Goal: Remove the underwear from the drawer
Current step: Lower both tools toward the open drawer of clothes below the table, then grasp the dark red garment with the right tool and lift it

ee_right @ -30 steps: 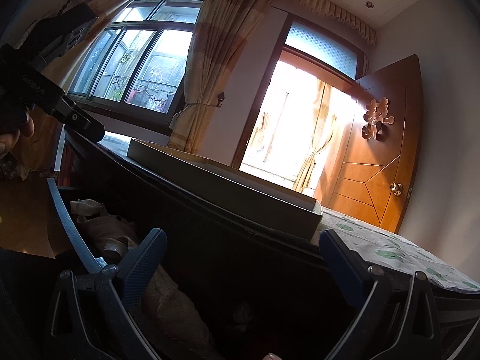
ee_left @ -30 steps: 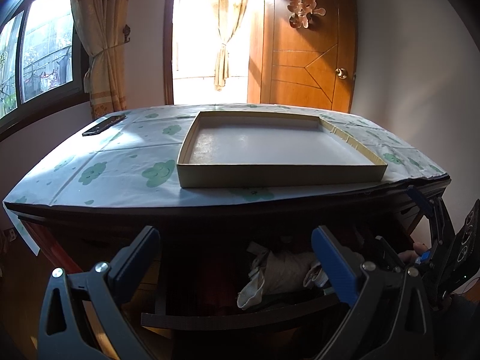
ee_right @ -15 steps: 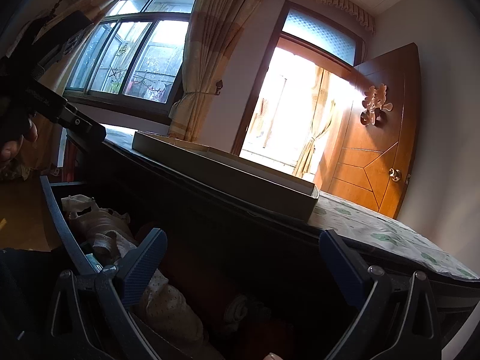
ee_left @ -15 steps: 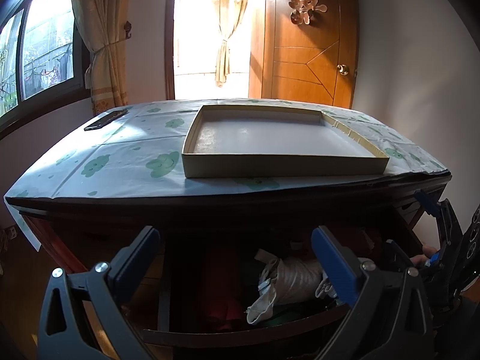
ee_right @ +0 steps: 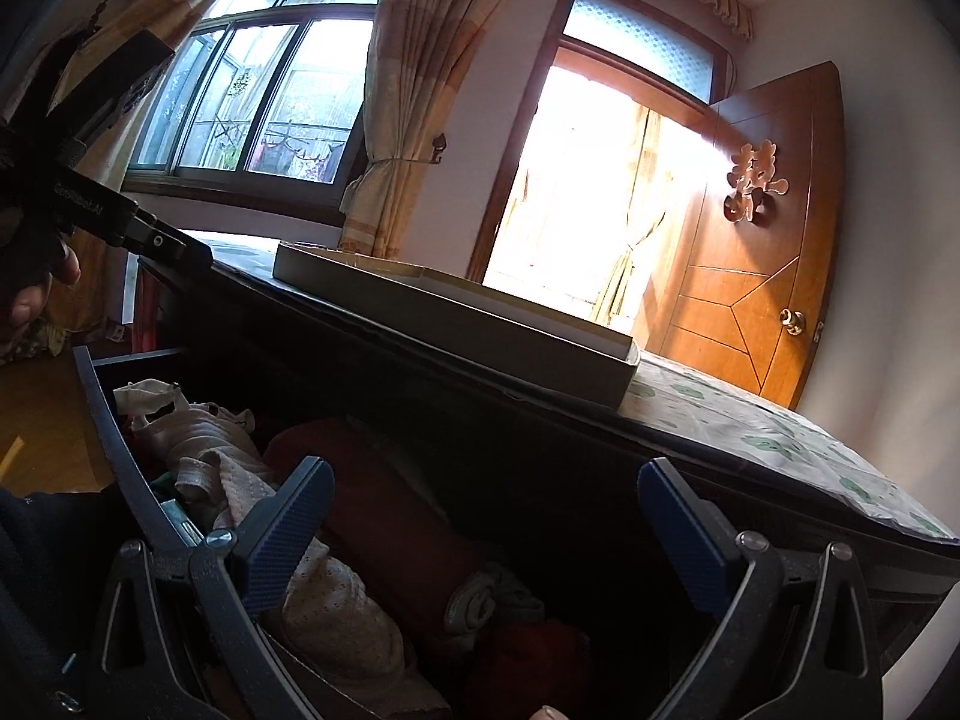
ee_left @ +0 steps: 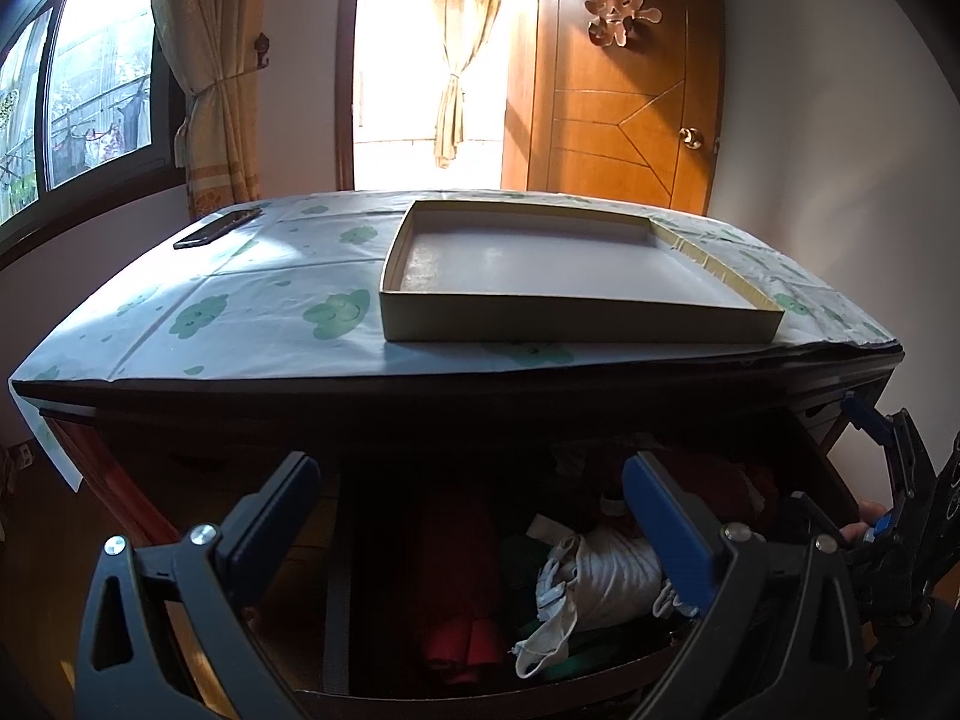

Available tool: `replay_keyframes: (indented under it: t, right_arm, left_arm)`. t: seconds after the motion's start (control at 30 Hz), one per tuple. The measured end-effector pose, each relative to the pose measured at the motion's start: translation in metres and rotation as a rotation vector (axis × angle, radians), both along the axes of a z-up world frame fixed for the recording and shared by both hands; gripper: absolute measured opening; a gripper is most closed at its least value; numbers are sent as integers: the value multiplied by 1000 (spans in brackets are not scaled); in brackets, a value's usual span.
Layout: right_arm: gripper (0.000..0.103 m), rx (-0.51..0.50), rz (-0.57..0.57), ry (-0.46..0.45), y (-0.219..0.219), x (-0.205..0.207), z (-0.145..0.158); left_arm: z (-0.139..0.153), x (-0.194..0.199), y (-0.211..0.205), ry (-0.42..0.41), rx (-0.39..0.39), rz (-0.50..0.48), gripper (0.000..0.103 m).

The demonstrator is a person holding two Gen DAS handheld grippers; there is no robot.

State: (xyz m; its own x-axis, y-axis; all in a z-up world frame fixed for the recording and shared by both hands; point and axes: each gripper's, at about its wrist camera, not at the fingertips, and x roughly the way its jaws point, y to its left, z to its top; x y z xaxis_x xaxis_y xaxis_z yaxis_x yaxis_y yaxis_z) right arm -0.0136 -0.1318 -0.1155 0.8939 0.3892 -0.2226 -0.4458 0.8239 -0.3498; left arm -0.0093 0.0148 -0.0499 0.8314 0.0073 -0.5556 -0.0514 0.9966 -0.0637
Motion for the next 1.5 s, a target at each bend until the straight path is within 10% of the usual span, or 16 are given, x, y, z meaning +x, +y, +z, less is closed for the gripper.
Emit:
replay_keyframes:
  t: [1.5]
  right_arm:
    - [103,-50,0,249,0,-9,4]
  left_arm:
    - [-13,-7,-7,110,-22,-161,103]
